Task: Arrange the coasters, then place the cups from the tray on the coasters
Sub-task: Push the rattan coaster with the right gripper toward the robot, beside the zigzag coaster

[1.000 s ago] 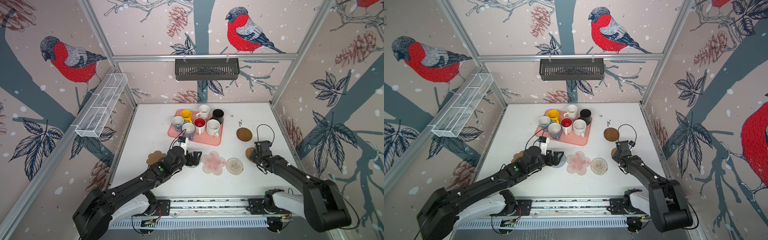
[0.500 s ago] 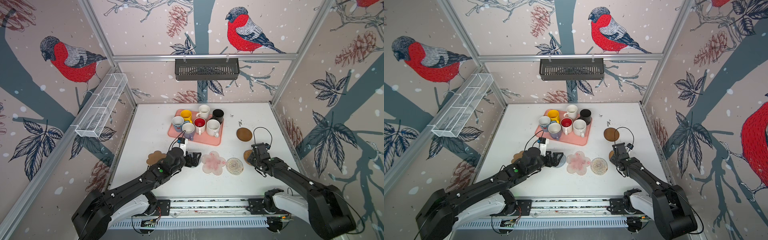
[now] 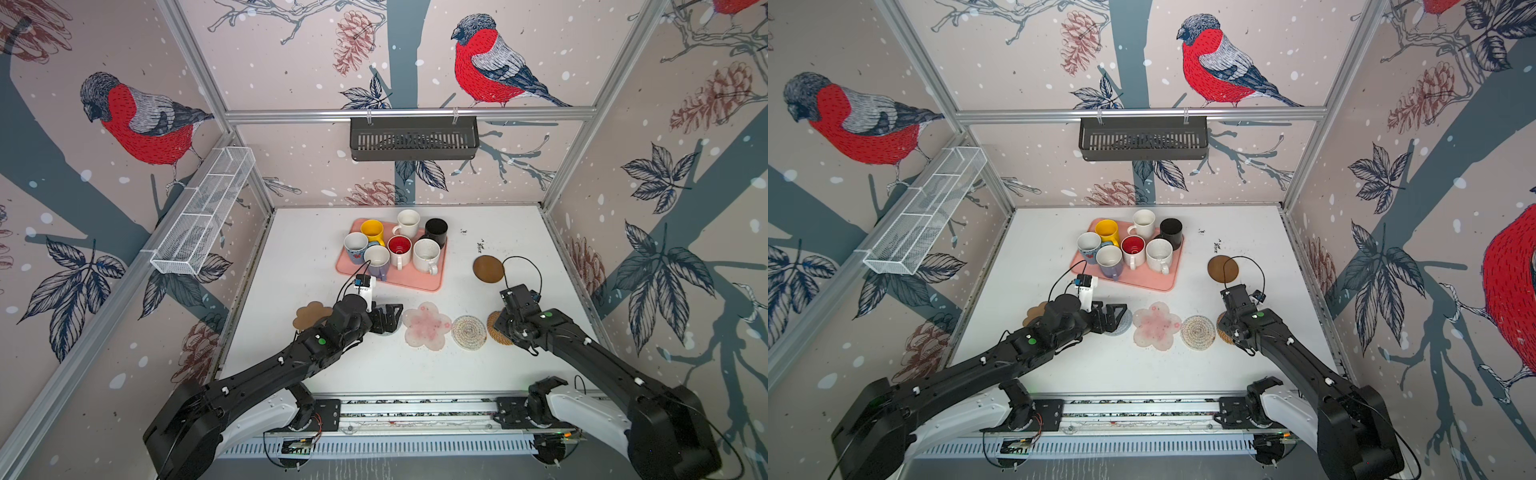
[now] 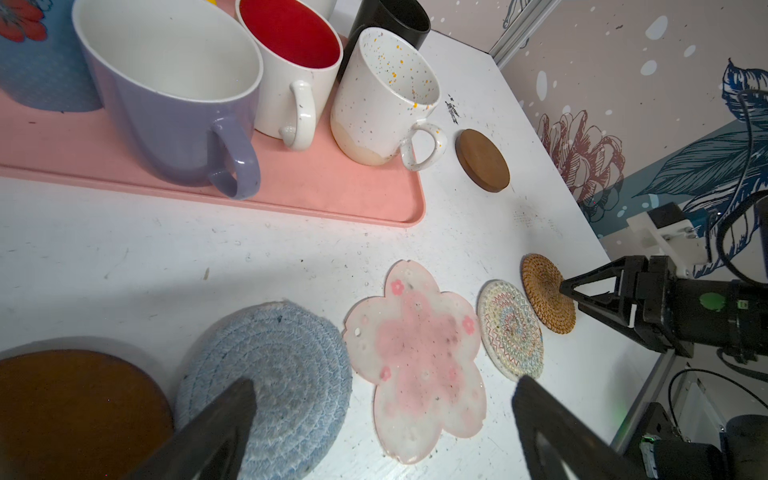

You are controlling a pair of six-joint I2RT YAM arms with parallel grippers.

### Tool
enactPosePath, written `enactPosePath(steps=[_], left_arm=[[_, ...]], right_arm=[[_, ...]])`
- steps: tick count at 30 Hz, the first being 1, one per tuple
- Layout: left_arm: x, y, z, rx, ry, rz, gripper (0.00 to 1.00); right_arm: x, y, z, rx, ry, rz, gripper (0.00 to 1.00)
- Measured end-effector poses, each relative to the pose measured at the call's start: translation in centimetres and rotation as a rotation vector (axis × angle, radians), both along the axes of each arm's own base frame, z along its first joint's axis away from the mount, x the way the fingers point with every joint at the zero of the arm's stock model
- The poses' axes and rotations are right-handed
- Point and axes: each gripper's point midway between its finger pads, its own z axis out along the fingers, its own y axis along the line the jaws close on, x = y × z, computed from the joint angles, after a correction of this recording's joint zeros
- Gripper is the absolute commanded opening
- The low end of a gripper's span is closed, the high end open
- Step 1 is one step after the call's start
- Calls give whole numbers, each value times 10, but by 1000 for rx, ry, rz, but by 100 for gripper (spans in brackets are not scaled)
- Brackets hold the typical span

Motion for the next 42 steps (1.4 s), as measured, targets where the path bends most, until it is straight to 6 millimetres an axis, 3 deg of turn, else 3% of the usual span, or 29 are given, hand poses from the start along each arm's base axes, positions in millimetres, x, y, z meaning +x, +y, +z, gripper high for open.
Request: enactPosePath(steps=[6, 17, 32, 42], left_arm=[[2, -1, -1, 6, 6, 1, 97], [5, -4, -5, 21, 19, 4, 97], [2, -1, -3, 6, 15, 8, 97], [2, -1, -5, 8, 18, 8, 97]], right_arm=[[10, -3, -4, -23, 15, 15, 54], [28, 8, -13, -9, 5, 76, 54], [10, 4, -22, 1, -28, 79, 54], [17, 1, -23, 0, -20, 61, 54]])
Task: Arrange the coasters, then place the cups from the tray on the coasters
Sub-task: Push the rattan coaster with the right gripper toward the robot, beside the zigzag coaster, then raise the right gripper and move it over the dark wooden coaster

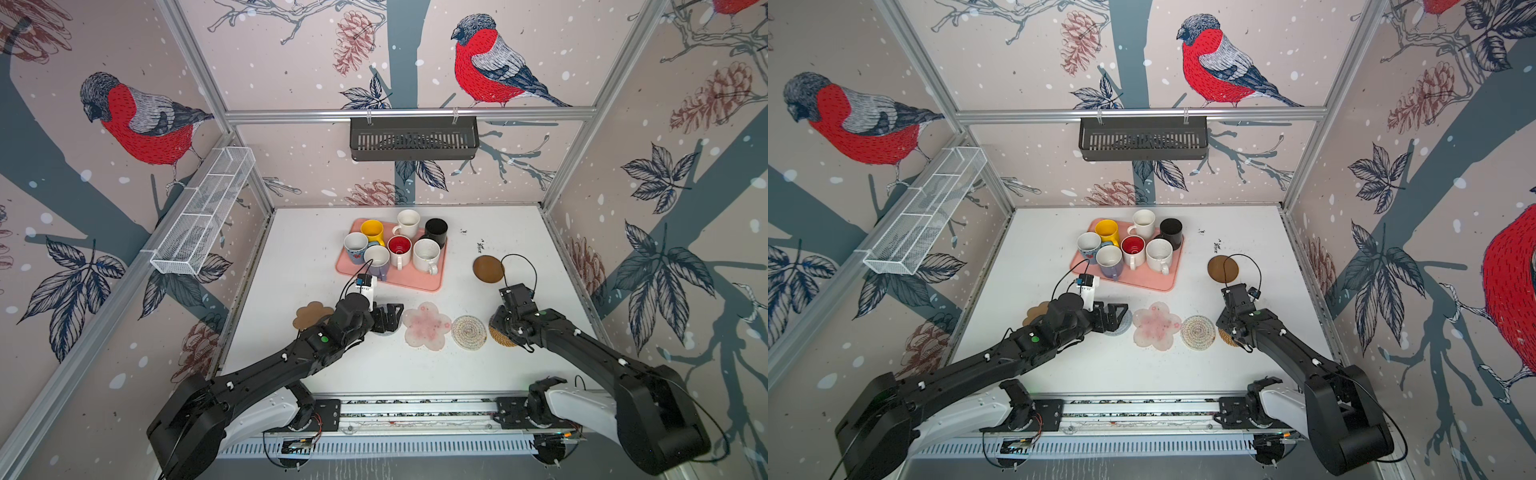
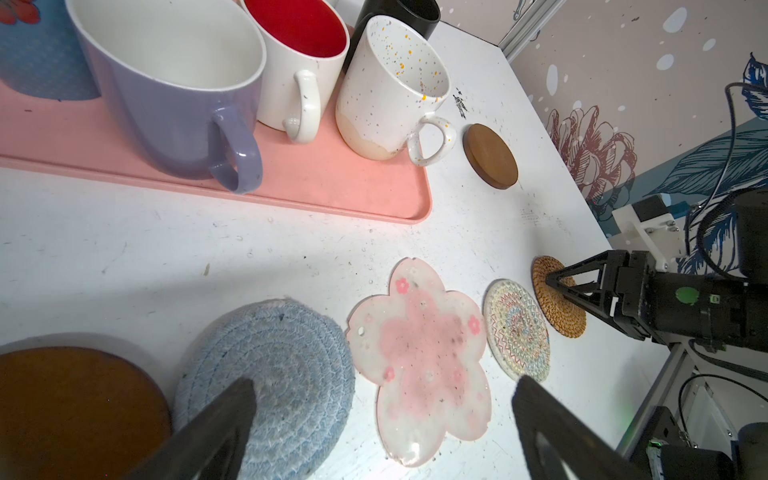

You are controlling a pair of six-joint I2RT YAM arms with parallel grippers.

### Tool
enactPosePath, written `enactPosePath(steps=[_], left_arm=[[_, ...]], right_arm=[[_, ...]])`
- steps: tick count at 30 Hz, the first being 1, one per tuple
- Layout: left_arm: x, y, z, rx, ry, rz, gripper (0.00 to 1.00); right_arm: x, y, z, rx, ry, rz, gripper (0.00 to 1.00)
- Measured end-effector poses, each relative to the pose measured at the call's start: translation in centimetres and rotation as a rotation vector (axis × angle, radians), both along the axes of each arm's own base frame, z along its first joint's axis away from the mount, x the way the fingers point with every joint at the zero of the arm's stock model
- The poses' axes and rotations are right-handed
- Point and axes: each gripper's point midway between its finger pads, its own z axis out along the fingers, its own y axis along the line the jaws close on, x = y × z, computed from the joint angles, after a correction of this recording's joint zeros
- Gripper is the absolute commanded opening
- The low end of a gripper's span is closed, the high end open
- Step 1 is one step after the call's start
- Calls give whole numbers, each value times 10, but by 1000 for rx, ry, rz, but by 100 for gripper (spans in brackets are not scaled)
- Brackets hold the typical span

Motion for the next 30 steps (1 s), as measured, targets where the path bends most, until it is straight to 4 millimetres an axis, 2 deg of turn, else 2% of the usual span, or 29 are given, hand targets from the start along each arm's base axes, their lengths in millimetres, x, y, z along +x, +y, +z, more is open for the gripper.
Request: enactPosePath(steps=[9, 22, 25, 30], left_arm=[[0, 1, 5, -10, -5, 7, 97], [9, -1, 33, -3, -40, 20, 97], [11, -3, 42, -7, -49, 24, 97], [13, 0, 55, -4, -66, 37, 97]], right_arm=[[6, 1, 3, -5, 3, 16, 54], [16, 1, 39, -2, -88, 34, 64], [26, 0, 51, -8, -112, 42, 67], [55, 2, 76, -28, -158, 78, 70]])
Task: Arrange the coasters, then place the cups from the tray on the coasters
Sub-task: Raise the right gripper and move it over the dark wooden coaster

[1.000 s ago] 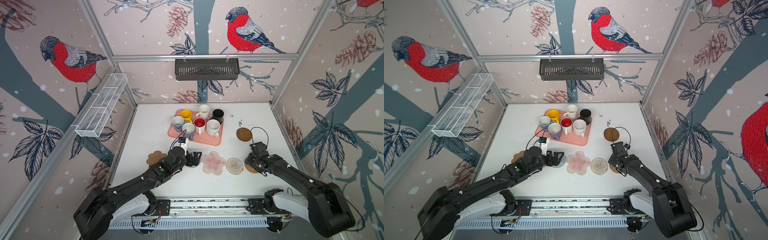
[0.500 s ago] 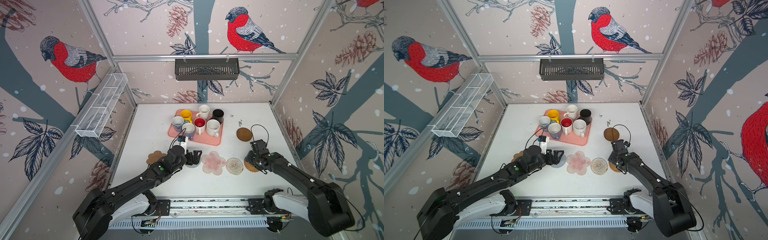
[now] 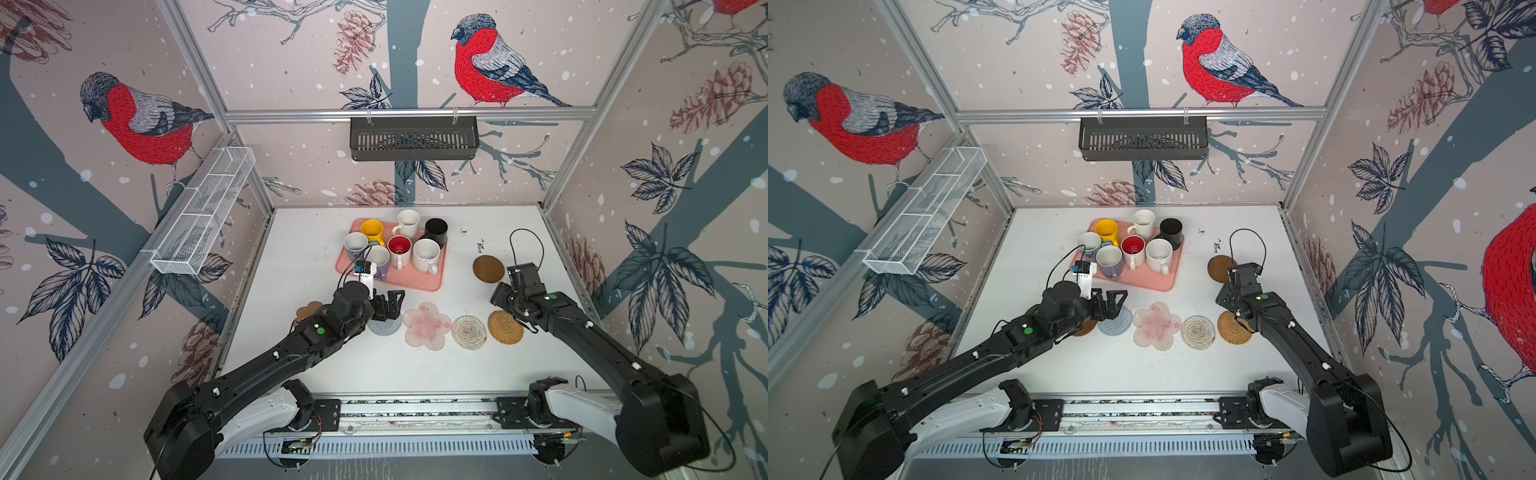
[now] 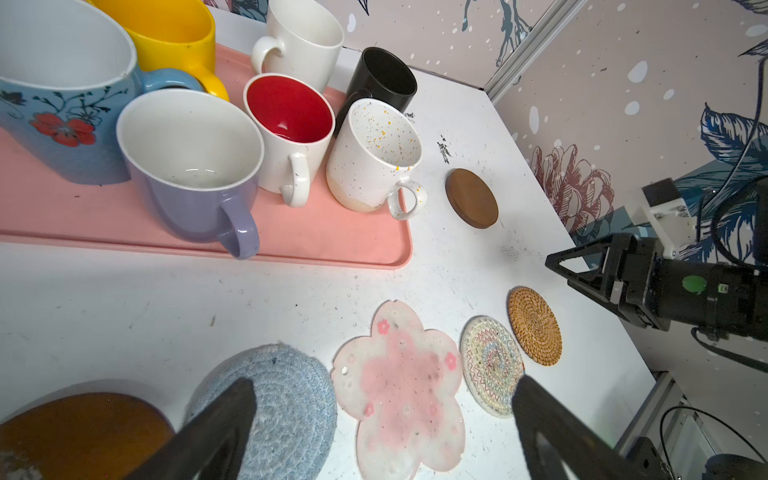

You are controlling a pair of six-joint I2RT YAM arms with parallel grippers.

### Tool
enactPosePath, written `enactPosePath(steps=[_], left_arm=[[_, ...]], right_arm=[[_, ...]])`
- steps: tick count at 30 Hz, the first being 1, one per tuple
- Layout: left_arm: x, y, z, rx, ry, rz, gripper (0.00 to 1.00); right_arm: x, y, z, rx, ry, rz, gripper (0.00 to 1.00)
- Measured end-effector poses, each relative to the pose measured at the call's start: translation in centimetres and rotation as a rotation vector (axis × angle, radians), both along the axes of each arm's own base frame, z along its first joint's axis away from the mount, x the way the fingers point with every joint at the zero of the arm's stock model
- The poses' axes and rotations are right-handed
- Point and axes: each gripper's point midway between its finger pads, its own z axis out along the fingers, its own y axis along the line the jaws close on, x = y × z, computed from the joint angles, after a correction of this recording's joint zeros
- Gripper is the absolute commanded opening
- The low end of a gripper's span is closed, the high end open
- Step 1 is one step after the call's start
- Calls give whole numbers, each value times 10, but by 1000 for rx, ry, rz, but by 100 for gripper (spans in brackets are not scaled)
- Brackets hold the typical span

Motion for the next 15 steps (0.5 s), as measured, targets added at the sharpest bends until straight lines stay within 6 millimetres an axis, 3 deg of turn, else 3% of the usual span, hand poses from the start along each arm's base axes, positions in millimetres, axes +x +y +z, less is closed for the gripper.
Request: enactPosePath(steps=[5, 15], left_arm=[[-7, 9, 8, -4, -7, 6, 97], [-11, 25, 3, 41, -4, 47, 97]], right_arm=[[35, 6, 14, -42, -23, 48, 72], [93, 14, 7, -142, -3, 133, 81]])
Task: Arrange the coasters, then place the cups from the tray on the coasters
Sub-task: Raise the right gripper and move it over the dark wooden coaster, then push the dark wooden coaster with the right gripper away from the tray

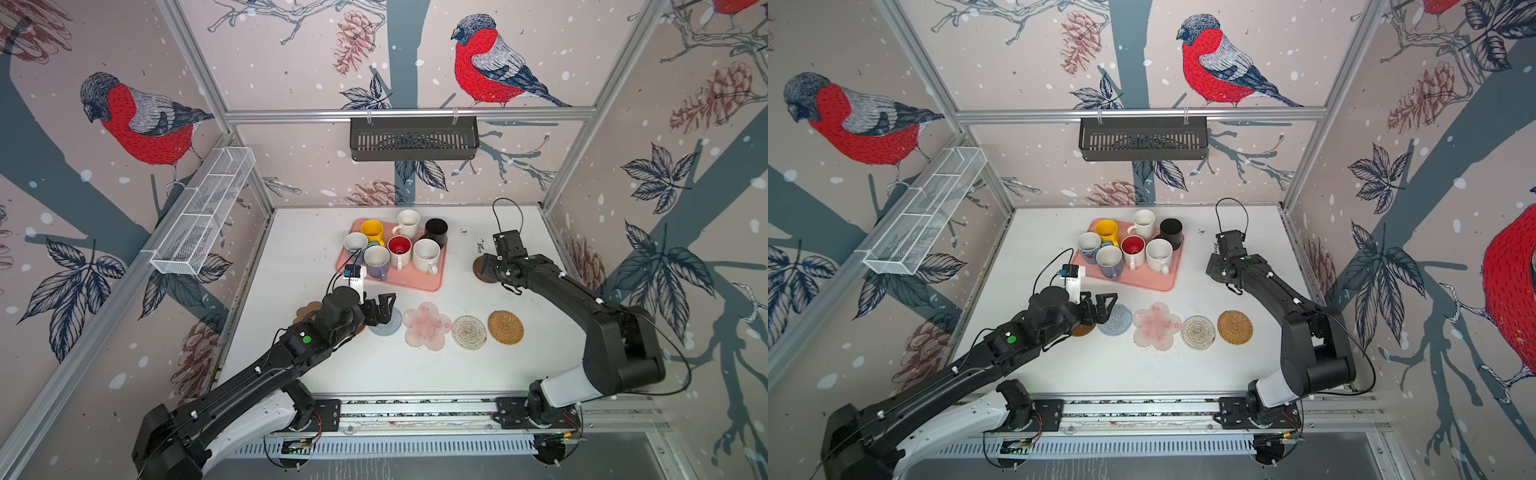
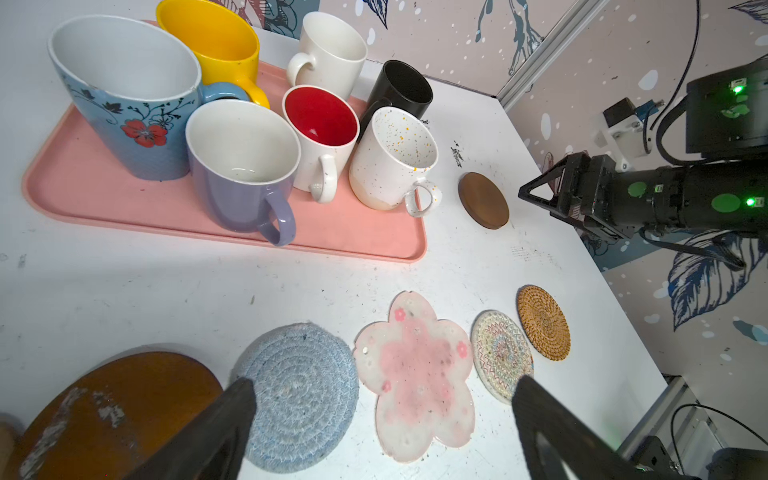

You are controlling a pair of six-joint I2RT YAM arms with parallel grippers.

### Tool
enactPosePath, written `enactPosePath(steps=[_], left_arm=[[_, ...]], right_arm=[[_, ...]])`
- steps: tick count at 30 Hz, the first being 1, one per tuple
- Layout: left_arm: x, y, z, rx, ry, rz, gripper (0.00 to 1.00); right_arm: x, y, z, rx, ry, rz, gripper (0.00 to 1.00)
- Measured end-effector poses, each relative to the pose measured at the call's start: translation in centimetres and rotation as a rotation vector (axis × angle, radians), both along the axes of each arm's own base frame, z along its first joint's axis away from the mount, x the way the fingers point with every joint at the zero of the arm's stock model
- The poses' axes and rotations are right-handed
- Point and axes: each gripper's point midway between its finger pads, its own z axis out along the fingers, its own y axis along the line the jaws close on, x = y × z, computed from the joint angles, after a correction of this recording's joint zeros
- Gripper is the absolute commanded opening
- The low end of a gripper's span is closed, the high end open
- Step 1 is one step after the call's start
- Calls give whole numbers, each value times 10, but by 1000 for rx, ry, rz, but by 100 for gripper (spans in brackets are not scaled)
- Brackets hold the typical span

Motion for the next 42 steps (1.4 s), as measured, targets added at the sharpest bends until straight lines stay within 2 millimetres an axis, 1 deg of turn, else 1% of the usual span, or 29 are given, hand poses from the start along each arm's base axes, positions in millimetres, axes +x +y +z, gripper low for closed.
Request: enactPosePath(steps=[4, 10, 12, 16, 19, 23, 27, 33, 38, 42], left_arm=[[7, -2, -11, 47, 25, 3, 97], [17, -9, -14, 53, 21, 10, 97], [19, -9, -19, 52, 16, 18, 97], [17, -3, -39, 70, 28, 37, 97], [17, 1, -45, 76, 27, 53, 97], [19, 1, -43, 68, 13, 59, 97], [20, 1, -45, 67, 12, 60, 97], [19, 0, -48, 65, 14, 55, 97], [18, 0, -49, 57, 12, 55, 97], [18, 1, -50, 57, 14, 54, 97]], right_arm=[[23, 3, -5, -29, -3, 19, 82], [52, 9, -17, -64, 4, 50, 82], [58, 11, -24, -72, 17, 55, 80], [67, 17, -39, -105, 45, 76, 76], [73, 21, -45, -123, 53, 83, 76], [75, 23, -50, -134, 60, 85, 75], [74, 21, -58, -151, 79, 80, 72], [72, 20, -63, -156, 92, 78, 68], [69, 19, -66, -158, 106, 77, 65], [63, 18, -73, -162, 126, 76, 64]])
